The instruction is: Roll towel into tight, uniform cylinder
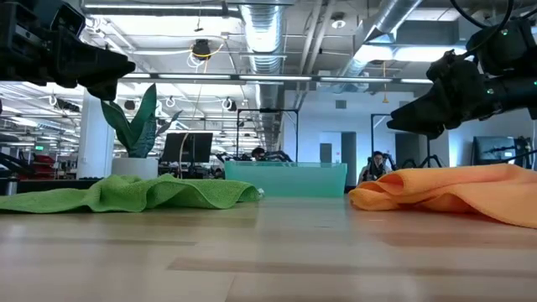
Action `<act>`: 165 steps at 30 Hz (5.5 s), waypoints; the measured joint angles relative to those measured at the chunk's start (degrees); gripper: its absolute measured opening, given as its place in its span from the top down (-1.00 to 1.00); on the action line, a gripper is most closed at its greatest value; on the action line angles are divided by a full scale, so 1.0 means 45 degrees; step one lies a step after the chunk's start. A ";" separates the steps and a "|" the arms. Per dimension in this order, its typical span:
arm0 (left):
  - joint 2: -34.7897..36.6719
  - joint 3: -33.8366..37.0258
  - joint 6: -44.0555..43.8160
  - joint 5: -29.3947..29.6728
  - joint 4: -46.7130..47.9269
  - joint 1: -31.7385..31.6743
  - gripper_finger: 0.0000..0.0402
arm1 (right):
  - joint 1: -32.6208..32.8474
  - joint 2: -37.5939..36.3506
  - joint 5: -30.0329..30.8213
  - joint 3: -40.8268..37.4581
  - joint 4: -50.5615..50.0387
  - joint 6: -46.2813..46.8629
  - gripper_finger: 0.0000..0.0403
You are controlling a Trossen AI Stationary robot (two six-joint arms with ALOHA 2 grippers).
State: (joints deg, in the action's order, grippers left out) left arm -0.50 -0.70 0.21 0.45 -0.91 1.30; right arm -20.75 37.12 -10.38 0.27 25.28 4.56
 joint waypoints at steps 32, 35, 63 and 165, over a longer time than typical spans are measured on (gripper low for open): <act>-0.0003 -0.0003 0.0000 0.0000 0.0000 0.0003 0.59 | 0.0001 0.0000 -0.0001 0.0000 -0.0003 -0.0003 -0.14; -0.0002 0.0002 0.0002 0.0001 0.0000 0.0004 0.59 | 0.0003 0.0000 -0.0003 0.0000 0.0000 0.0000 -0.14; -0.0002 0.0000 0.0000 0.0003 0.0000 0.0004 0.59 | 0.0000 0.0000 0.0000 0.0003 0.0000 0.0000 -0.14; 0.0001 -0.0003 -0.2438 0.0334 -0.0053 0.0004 -0.11 | -0.0001 -0.0003 -0.0003 0.0001 -0.0001 0.0000 -0.14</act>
State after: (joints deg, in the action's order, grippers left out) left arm -0.49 -0.71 -10.76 1.96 -1.15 1.32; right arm -20.75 37.11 -10.39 0.28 25.27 4.56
